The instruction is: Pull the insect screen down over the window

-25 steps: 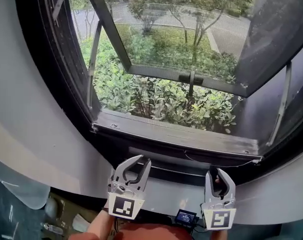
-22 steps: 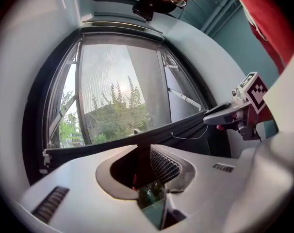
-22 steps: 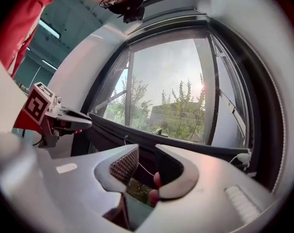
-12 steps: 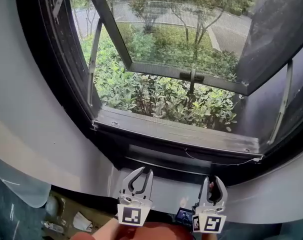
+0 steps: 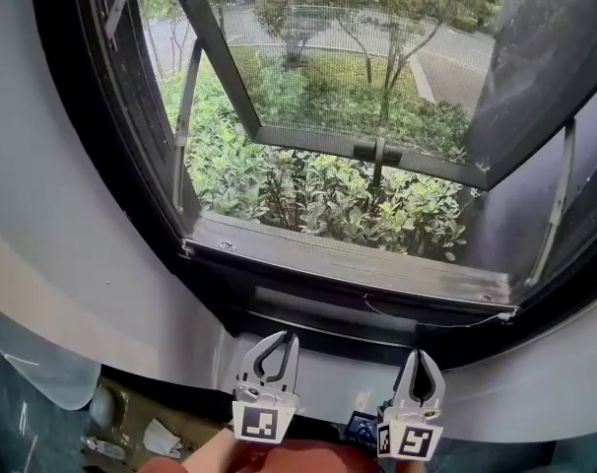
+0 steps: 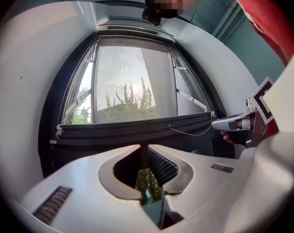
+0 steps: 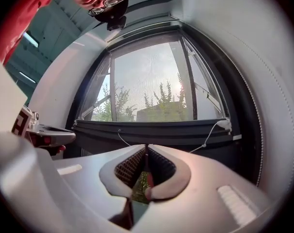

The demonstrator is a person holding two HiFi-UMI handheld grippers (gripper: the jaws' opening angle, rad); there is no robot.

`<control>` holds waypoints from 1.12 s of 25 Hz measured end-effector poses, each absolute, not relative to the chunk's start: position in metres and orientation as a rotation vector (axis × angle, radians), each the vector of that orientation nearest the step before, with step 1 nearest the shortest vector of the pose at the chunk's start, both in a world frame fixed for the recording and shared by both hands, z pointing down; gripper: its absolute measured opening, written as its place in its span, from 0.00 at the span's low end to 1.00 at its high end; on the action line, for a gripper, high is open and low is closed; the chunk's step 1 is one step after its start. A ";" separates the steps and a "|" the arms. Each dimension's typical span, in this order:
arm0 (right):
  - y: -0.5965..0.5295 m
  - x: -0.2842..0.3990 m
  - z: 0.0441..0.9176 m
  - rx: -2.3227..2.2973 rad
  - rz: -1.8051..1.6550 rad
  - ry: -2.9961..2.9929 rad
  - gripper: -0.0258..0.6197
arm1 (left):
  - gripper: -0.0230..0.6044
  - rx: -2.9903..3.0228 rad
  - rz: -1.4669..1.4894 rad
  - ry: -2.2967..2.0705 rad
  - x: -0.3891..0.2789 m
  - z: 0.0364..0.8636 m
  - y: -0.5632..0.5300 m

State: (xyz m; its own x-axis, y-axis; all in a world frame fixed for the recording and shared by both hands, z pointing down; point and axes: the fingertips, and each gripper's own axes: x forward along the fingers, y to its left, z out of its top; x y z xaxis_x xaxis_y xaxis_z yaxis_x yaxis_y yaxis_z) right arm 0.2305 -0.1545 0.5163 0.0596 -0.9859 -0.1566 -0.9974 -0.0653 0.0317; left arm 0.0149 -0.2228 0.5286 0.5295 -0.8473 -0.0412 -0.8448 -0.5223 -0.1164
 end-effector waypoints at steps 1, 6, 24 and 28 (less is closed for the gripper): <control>-0.154 0.231 0.515 -2.223 0.215 2.085 0.07 | 0.11 -2.638 -0.035 1.466 0.015 0.529 -0.222; -0.155 0.230 0.514 -2.232 0.232 2.091 0.05 | 0.05 -2.650 -0.022 1.465 0.016 0.529 -0.222; -0.159 0.217 0.513 -2.222 0.269 2.160 0.05 | 0.05 -2.647 -0.006 1.447 0.014 0.530 -0.218; -0.159 0.216 0.512 -2.221 0.274 2.168 0.05 | 0.05 -2.646 0.004 1.448 0.014 0.529 -0.217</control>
State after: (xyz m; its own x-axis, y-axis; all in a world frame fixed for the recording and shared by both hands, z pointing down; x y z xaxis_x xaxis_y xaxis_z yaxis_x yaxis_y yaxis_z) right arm 0.2159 -0.1590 0.5123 0.0162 -0.9895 -0.1434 -0.9941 -0.0314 0.1041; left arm 0.0144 -0.2170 0.5290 0.5411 -0.8386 -0.0623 -0.8390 -0.5333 -0.1080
